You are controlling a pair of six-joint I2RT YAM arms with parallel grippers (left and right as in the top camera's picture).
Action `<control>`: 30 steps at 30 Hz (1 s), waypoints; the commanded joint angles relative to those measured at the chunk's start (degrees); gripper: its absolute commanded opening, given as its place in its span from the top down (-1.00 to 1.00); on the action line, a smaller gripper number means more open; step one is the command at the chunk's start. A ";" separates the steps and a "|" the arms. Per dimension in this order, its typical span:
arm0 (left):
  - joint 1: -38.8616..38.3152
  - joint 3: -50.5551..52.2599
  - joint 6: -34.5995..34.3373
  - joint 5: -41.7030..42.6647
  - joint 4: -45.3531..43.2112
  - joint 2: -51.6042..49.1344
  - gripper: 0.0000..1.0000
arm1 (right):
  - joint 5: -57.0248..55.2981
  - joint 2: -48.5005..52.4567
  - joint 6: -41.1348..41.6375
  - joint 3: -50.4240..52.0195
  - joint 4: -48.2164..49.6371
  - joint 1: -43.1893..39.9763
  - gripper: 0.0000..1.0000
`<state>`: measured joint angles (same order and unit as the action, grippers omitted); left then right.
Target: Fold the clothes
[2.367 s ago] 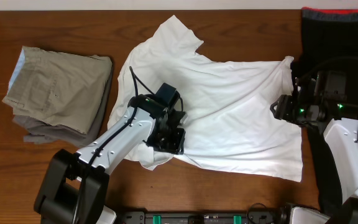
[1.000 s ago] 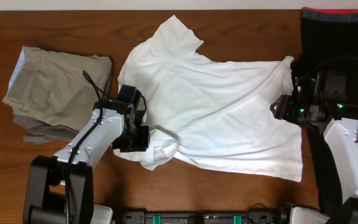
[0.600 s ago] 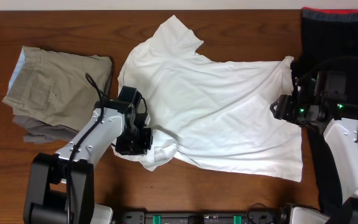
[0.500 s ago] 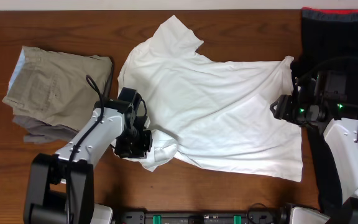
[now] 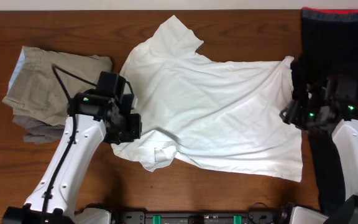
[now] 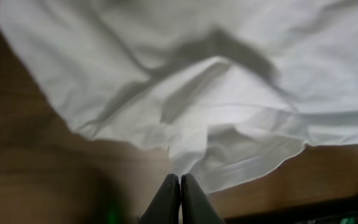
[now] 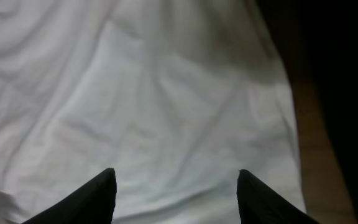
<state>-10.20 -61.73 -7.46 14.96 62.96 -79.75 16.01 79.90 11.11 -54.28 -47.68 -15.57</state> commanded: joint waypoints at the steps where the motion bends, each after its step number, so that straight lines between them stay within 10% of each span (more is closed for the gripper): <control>1: 0.26 0.31 -0.11 -1.44 2.62 -0.50 0.86 | -0.63 -0.13 0.83 -0.39 -1.92 -2.16 -0.22; 15: -0.13 10.03 -2.82 3.26 -9.60 -9.05 0.15 | -0.57 -0.13 0.39 -0.35 -2.84 -2.25 -0.24; 24: -0.28 10.03 0.90 6.99 -11.28 -17.14 0.17 | -0.57 -0.13 0.39 -0.35 -3.02 -2.25 -0.24; 30: -0.28 10.01 1.49 9.70 -11.39 -17.88 0.57 | -0.57 -0.13 0.42 -0.35 -2.89 -2.25 -0.23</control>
<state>-10.35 -52.10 -7.44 22.26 51.31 -97.62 15.62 79.90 11.16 -54.28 -50.57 -17.58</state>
